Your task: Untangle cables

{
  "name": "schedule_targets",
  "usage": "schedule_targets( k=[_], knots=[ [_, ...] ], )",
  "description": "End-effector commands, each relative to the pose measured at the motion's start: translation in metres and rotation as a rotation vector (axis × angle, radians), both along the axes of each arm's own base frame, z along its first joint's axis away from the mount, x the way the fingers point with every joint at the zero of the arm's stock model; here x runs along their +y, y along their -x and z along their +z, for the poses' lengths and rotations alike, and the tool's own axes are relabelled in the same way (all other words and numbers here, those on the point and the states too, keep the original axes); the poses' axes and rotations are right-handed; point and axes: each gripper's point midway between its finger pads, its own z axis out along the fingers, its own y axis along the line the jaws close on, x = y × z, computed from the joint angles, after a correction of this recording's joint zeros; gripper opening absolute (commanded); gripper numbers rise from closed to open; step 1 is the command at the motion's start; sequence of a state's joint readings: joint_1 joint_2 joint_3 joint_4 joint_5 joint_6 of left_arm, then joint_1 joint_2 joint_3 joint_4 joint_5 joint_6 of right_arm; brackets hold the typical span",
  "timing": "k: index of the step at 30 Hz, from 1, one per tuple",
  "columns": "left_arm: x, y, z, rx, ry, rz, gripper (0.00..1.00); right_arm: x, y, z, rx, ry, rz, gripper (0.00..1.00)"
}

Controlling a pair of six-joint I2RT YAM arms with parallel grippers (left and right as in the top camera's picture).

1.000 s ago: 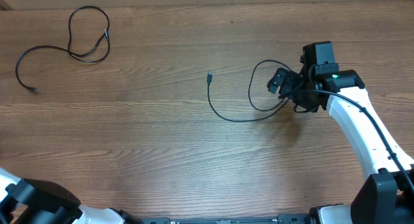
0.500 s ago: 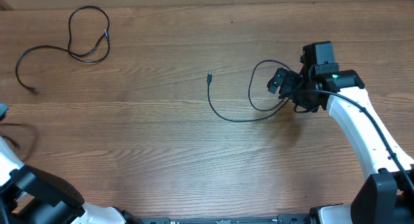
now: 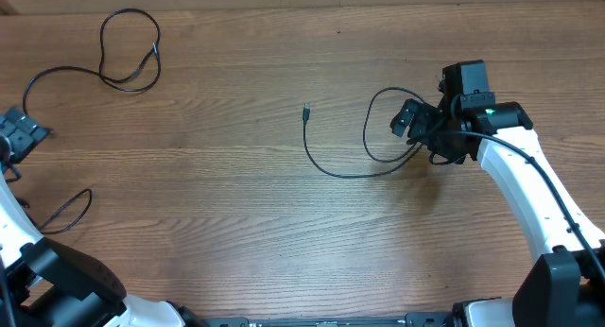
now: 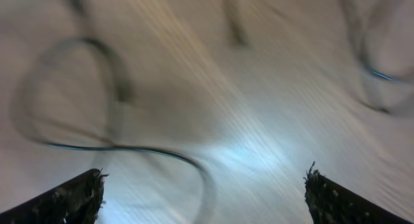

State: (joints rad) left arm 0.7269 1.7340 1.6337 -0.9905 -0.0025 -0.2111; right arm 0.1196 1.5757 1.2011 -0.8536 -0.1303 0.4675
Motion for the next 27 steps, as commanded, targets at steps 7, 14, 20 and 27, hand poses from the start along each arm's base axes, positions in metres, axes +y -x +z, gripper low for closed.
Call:
schedule_targets(
  k=[7,14,20,27],
  knots=[
    [-0.137,-0.037,-0.001,-0.146,0.495,-0.31,1.0,0.0,0.0,-0.001,-0.002,0.006,0.002,1.0],
    [-0.221,-0.046,-0.024,-0.013,0.535,-0.487,1.0,-0.002,-0.001,0.0,-0.01,0.019,0.006,1.0],
    [-0.28,-0.037,-0.052,0.166,0.451,-0.567,1.0,-0.024,-0.008,-0.001,-0.041,0.151,-0.021,1.0],
    [-0.34,-0.033,-0.062,0.248,0.312,-0.726,1.0,-0.022,-0.008,0.0,-0.04,0.136,-0.033,1.0]
  ],
)
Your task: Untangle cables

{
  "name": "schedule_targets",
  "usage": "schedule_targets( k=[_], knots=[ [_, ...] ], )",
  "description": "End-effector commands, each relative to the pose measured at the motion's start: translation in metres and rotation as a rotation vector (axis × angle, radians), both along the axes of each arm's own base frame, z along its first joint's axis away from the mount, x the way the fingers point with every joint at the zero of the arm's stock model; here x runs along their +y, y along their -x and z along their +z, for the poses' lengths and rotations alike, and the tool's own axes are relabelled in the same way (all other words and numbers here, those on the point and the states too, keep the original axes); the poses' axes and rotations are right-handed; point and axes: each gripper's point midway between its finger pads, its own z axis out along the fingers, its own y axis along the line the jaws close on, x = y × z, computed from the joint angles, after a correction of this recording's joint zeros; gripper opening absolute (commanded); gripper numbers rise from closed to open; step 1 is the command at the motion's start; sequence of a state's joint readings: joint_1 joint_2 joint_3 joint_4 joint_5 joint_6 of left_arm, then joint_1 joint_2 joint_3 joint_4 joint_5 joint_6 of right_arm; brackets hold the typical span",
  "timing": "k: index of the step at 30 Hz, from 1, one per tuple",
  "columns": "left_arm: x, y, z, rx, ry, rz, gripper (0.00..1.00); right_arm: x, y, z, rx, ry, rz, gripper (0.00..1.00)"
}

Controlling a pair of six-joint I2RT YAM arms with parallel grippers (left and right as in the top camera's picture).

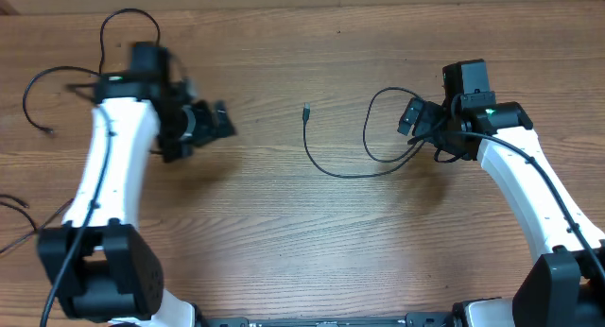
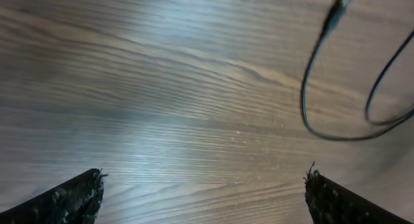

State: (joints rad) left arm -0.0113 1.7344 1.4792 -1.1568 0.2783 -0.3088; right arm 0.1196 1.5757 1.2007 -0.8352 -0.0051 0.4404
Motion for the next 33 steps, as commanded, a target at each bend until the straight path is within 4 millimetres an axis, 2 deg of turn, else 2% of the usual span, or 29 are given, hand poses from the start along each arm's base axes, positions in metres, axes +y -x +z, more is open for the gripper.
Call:
schedule_targets(
  k=[1,6,10,13,15,17,20,24,27,28,30,33],
  knots=[
    [-0.013,0.002,-0.005,-0.007,-0.108,-0.043,1.0,0.002,-0.002,0.001,-0.01,-0.009,-0.002,1.0],
    [-0.045,0.007,-0.005,-0.026,-0.135,-0.142,1.0,0.028,0.001,0.004,0.002,-0.147,0.062,1.0],
    [-0.061,0.009,-0.005,-0.043,-0.146,-0.188,1.0,0.036,-0.003,0.008,-0.021,-0.188,0.081,1.0],
    [-0.068,0.012,-0.005,-0.044,-0.145,-0.21,1.0,0.034,-0.002,0.007,0.006,-0.231,-0.038,1.0],
    [-0.073,0.01,-0.004,-0.055,-0.138,-0.214,1.0,0.026,0.006,0.0,0.073,-0.255,-0.234,1.0],
    [-0.076,0.006,-0.003,-0.067,-0.127,-0.188,1.0,0.005,0.012,-0.006,0.09,-0.182,-0.389,1.0],
    [-0.088,0.0,0.0,-0.097,-0.078,-0.189,1.0,-0.02,0.017,-0.006,0.084,-0.093,-0.497,1.0],
    [-0.112,-0.008,0.007,-0.156,-0.009,-0.221,1.0,-0.059,0.024,0.014,0.107,-0.064,-0.612,1.0],
    [-0.134,-0.017,0.014,-0.202,0.044,-0.181,0.99,-0.087,0.027,0.031,0.118,-0.101,-0.701,1.0],
    [-0.147,-0.021,0.018,-0.237,0.063,-0.189,1.0,-0.092,0.027,0.033,0.129,-0.164,-0.722,1.0],
    [-0.159,-0.023,0.022,-0.271,0.073,-0.214,1.0,-0.09,0.029,0.032,0.154,-0.239,-0.72,1.0],
    [-0.163,-0.021,0.021,-0.285,0.036,-0.225,1.0,-0.089,0.037,0.02,0.189,-0.223,-0.686,1.0]
  ],
)
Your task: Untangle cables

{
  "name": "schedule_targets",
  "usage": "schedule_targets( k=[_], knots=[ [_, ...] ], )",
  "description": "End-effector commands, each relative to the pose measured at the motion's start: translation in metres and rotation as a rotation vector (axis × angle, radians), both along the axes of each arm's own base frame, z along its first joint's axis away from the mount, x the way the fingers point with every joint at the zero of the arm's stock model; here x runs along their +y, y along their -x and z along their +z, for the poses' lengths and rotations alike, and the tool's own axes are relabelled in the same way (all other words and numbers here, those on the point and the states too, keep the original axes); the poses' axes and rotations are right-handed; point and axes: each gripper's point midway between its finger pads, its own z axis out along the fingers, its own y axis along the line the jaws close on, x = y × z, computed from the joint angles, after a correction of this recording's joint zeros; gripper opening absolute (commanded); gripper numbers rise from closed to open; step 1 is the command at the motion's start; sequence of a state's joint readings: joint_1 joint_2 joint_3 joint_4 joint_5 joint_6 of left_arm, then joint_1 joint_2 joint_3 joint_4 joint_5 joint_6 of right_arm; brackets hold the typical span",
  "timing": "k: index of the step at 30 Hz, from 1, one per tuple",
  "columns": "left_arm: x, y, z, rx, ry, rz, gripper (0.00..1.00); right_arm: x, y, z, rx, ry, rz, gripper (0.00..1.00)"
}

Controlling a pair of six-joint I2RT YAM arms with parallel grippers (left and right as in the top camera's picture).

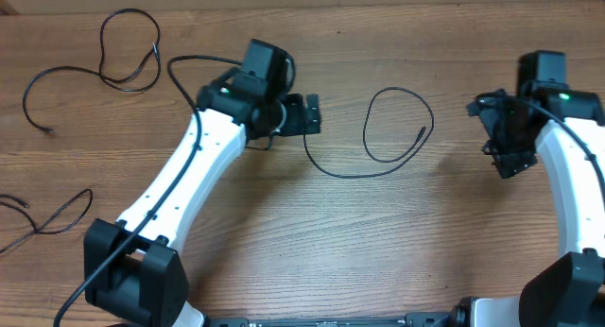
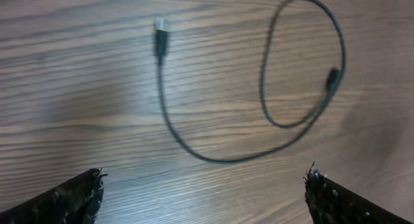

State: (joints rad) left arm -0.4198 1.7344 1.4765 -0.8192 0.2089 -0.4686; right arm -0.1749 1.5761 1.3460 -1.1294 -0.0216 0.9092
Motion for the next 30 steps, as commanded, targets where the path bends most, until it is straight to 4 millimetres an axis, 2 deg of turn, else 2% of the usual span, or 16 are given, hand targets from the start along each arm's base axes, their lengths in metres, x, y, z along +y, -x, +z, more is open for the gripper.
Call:
schedule_targets(
  k=[1,5,11,17,20,24,27,30],
  knots=[
    [-0.003,0.007,-0.004,0.014,-0.035,0.019,1.0,0.014,0.007,-0.012,0.029,-0.05,0.04,1.0],
    [0.015,0.016,-0.013,0.059,-0.118,0.048,1.0,0.034,0.016,-0.041,0.092,-0.073,0.072,1.0],
    [0.043,0.018,-0.019,0.081,-0.208,0.105,1.0,0.063,-0.004,-0.071,0.085,-0.044,0.167,1.0],
    [0.051,0.021,-0.021,0.102,-0.223,0.111,1.0,0.075,-0.015,-0.105,0.133,0.087,0.221,0.95],
    [0.051,0.02,-0.021,0.101,-0.225,0.113,1.0,0.074,-0.015,-0.114,0.151,0.134,0.196,0.95],
    [0.051,0.02,-0.021,0.1,-0.225,0.113,1.0,0.078,-0.025,-0.123,0.128,0.144,0.207,0.93],
    [0.051,0.02,-0.021,0.101,-0.225,0.112,1.0,0.082,-0.026,-0.137,0.148,0.145,0.217,0.9],
    [0.052,0.021,-0.021,0.102,-0.229,0.113,1.0,0.085,-0.02,-0.154,0.198,0.135,0.229,0.73]
  ],
)
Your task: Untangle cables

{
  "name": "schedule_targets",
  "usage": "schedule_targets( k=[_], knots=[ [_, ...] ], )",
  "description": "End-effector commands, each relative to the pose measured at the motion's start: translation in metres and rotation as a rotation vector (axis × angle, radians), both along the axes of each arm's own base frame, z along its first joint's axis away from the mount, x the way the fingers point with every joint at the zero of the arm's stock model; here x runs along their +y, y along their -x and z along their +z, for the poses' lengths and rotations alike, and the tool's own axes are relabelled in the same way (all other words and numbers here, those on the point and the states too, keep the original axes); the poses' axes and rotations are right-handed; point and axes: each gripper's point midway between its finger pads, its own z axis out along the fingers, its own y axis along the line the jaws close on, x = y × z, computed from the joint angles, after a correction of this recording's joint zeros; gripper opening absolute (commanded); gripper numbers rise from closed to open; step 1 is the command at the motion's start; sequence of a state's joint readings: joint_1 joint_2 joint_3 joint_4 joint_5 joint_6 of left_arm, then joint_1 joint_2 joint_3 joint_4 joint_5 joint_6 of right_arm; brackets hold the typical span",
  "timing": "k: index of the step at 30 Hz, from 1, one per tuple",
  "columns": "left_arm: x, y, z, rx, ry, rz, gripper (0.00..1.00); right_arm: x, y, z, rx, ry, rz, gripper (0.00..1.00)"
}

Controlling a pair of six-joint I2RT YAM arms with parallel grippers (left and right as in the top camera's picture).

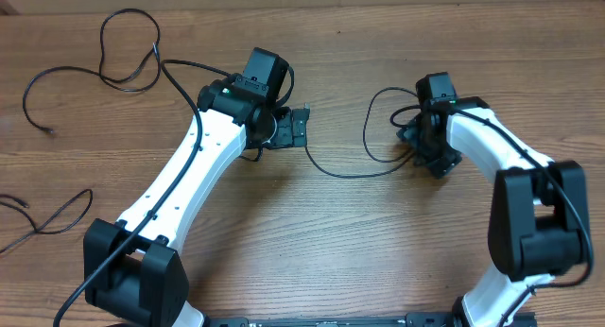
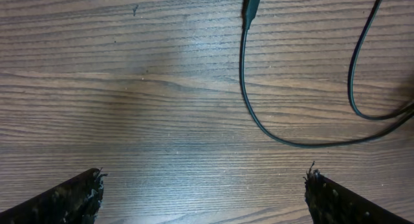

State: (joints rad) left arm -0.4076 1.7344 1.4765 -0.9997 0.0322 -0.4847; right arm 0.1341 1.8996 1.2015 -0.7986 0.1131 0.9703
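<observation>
A thin black cable (image 1: 348, 174) lies mid-table. Its plug (image 1: 307, 110) is at the left and a loop (image 1: 378, 98) at the right. My left gripper (image 1: 299, 127) hovers just left of the plug. In the left wrist view the left gripper (image 2: 204, 177) is open, its fingertips (image 2: 90, 185) wide apart over bare wood. The plug (image 2: 251, 4) and the cable's curve (image 2: 284, 142) lie ahead of it. My right gripper (image 1: 427, 143) sits over the right side of the loop, hiding the cable's other end. How its jaws stand is unclear.
A second black cable (image 1: 121, 51) coils at the far left corner. A third cable (image 1: 52, 214) lies at the left edge. The wooden table (image 1: 312, 251) is bare along the front.
My right gripper has come back from the right side of the table and now sits over the right part of the loop. My left gripper has shifted slightly nearer, still beside the plug.
First my left arm was at the far left edge and my right gripper was at the cable's right end. Then the left arm was nearer the middle. Then it was by the plug, with the right gripper off to the right and the cable lying loose. Now the right gripper is back at the loop.
</observation>
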Motion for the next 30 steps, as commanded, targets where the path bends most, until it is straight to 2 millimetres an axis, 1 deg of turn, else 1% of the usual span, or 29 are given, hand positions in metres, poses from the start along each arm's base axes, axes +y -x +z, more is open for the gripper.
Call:
schedule_targets(
  k=[1,3,4,5,6,7,8,11,16,18,21,23,24,25,27,28,29,30],
  knots=[
    [0.005,0.0,0.0,0.001,-0.016,0.016,1.0,0.004,0.01,-0.026,0.077,0.01,0.009,0.68],
    [0.005,0.002,-0.001,0.007,-0.019,0.017,1.0,0.012,0.015,-0.035,0.106,-0.032,0.015,0.56],
    [0.006,0.002,-0.001,0.009,-0.023,0.018,1.0,0.018,0.017,-0.038,0.12,-0.06,0.018,0.46],
    [0.007,0.002,-0.001,0.009,-0.03,0.02,1.0,0.025,0.019,-0.04,0.132,-0.096,0.023,0.3],
    [0.01,0.003,-0.002,0.008,-0.043,0.023,1.0,0.032,0.021,-0.042,0.143,-0.127,0.029,0.17],
    [0.011,0.003,-0.002,0.01,-0.051,0.025,1.0,0.039,0.022,-0.041,0.148,-0.156,0.038,0.09],
    [0.013,0.004,-0.002,0.011,-0.057,0.027,1.0,0.045,0.023,-0.041,0.149,-0.175,0.047,0.04],
    [0.019,0.003,-0.003,0.005,-0.089,0.036,1.0,0.069,0.024,-0.04,0.144,-0.229,0.094,0.04],
    [0.023,0.003,-0.003,0.006,-0.107,0.044,1.0,0.123,0.03,-0.037,0.12,-0.293,0.23,0.04],
    [0.025,0.004,-0.003,0.013,-0.11,0.048,1.0,0.142,0.036,-0.037,0.117,-0.296,0.286,0.04],
    [0.028,0.004,-0.004,0.019,-0.112,0.055,1.0,0.166,0.05,-0.036,0.13,-0.301,0.357,0.04],
    [0.03,0.004,-0.004,0.021,-0.111,0.062,0.99,0.178,0.056,-0.035,0.135,-0.306,0.39,0.04],
    [0.031,0.004,-0.004,0.023,-0.107,0.071,1.0,0.181,0.058,-0.035,0.133,-0.305,0.409,0.07],
    [0.029,0.005,-0.004,0.03,-0.09,0.086,1.0,0.183,0.057,-0.034,0.128,-0.301,0.427,0.26],
    [0.023,0.007,-0.004,0.049,-0.045,0.119,1.0,0.181,0.049,-0.03,0.107,-0.289,0.465,0.63],
    [0.018,0.008,-0.004,0.063,-0.008,0.137,1.0,0.177,0.043,-0.025,0.1,-0.274,0.471,0.74],
    [0.014,0.008,-0.004,0.07,0.016,0.144,1.0,0.169,0.036,-0.019,0.1,-0.254,0.456,0.82],
    [0.008,0.008,-0.003,0.075,0.047,0.14,1.0,0.159,0.029,-0.012,0.105,-0.226,0.43,0.85]
  ],
)
